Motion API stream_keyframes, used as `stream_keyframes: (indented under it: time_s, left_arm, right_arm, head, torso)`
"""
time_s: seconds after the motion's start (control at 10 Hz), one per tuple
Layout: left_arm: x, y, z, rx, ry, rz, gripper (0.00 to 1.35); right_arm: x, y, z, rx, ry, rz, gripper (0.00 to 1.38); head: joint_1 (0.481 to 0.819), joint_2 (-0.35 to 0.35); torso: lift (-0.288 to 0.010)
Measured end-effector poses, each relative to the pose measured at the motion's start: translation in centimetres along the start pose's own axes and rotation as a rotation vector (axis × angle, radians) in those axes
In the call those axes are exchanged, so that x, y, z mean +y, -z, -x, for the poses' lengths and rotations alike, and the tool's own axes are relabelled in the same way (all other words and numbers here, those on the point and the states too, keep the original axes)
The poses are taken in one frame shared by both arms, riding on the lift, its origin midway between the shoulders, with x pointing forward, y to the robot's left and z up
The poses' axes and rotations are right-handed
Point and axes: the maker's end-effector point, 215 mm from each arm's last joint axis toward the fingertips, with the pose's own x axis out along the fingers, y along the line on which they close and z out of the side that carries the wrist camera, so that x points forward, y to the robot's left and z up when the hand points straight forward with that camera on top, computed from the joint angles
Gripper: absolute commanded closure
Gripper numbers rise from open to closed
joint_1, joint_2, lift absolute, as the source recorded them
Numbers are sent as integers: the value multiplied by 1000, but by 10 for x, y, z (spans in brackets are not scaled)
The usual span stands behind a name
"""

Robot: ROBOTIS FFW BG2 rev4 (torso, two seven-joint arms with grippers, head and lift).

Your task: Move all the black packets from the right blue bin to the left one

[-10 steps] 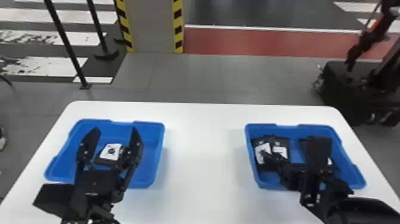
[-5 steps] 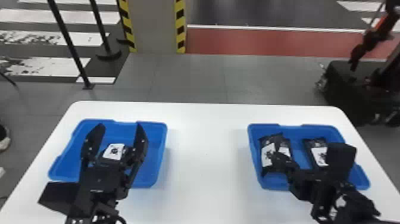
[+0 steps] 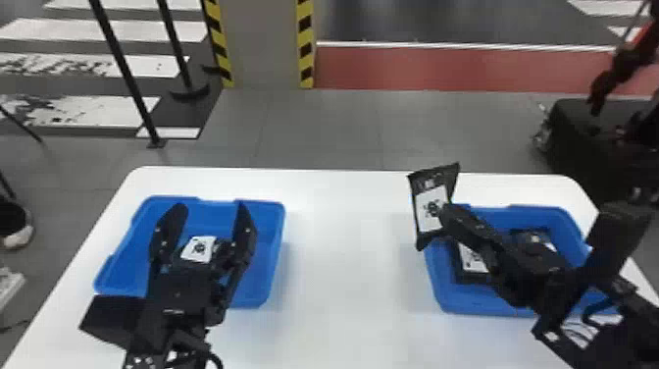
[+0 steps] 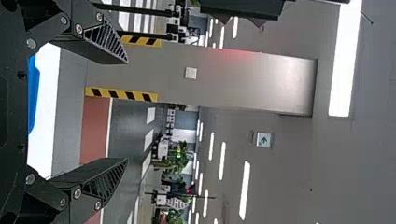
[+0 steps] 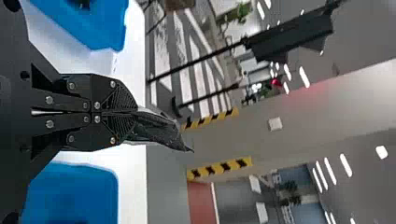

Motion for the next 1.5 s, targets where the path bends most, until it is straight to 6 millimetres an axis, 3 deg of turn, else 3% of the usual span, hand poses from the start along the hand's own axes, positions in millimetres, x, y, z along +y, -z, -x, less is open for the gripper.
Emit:
stream_keyframes:
  time_s: [0.2, 0.5, 0.9, 1.1, 1.3, 1.5]
  left_arm:
    - [-2, 2, -3, 7, 5, 20, 308]
    - [-7, 9, -5, 35, 15, 96, 308]
    - [-41, 24, -26, 140, 147, 280, 308]
    - [-54, 13, -39, 126, 190, 327, 308]
    - [-67, 5, -42, 127, 230, 379, 308]
    - [-93, 15, -39, 217, 326, 425, 308]
  right_arm:
    - [23, -11, -31, -40, -222, -58, 1128]
    - [49, -3, -66, -22, -467, -162, 1128]
    - [97, -4, -72, 19, -700, -249, 1128]
    - [119, 2, -75, 59, -777, -281, 1128]
    - [134, 9, -85, 93, -819, -289, 1128]
    - [140, 4, -91, 100, -837, -271, 1128]
  head:
    - [695, 91]
    - [695, 132]
    - [695, 141]
    - [695, 147]
    - [695, 160]
    - [695, 143]
  torso:
    - [-110]
    - [-110]
    - [-110]
    - [-110]
    - [-110]
    - [-110]
